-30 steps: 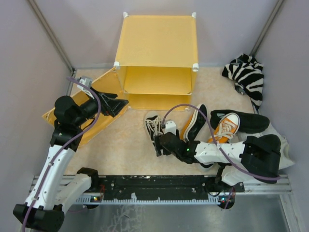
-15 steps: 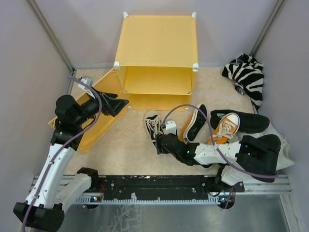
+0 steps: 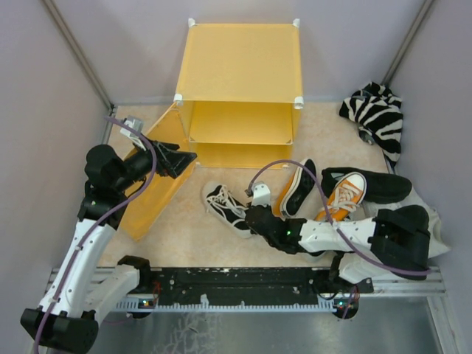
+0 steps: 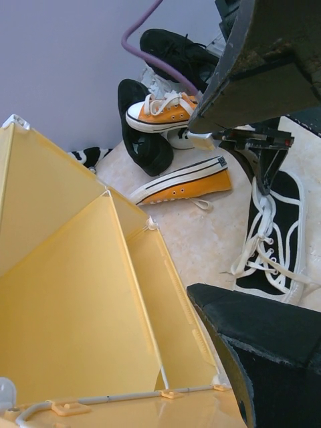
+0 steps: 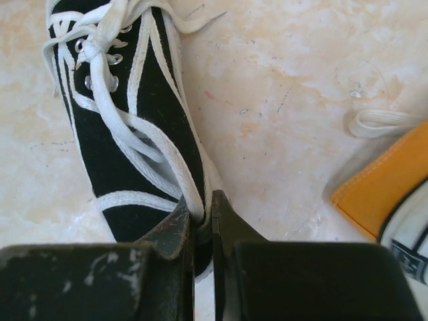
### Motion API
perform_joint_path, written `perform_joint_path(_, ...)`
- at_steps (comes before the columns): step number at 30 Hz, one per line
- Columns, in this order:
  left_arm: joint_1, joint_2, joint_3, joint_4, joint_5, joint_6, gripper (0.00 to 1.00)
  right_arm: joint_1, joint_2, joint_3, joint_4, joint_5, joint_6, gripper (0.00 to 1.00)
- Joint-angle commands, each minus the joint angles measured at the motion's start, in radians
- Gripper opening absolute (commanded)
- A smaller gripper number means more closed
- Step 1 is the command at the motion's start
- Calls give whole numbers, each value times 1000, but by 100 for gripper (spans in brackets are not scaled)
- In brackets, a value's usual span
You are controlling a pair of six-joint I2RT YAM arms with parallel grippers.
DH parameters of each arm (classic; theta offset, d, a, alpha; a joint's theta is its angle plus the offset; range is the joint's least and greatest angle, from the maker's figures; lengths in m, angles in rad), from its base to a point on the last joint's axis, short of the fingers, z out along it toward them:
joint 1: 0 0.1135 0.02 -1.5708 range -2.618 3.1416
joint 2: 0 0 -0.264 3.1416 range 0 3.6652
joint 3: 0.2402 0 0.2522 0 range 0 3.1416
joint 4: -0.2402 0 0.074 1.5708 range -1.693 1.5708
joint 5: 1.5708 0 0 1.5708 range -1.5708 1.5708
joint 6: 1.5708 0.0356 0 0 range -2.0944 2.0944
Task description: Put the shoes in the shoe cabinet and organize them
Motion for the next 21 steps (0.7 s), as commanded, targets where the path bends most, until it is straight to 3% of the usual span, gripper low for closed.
perform_joint_path(1,-4,-5,8,3,-5,18,99,34,-147,132,-49,157,62,0)
perform_joint_path(12,-4,-21,11,-14,-14,41,99,36,-231,321,-217,291,126,0)
perform_joint_path(18,-4,-50,11,-19,32,54,99,29,-153,416,-160,422,126,0)
perform_joint_path(21,-4,-69,13,-29,64,62,99,-13,-98,459,-84,407,111,0)
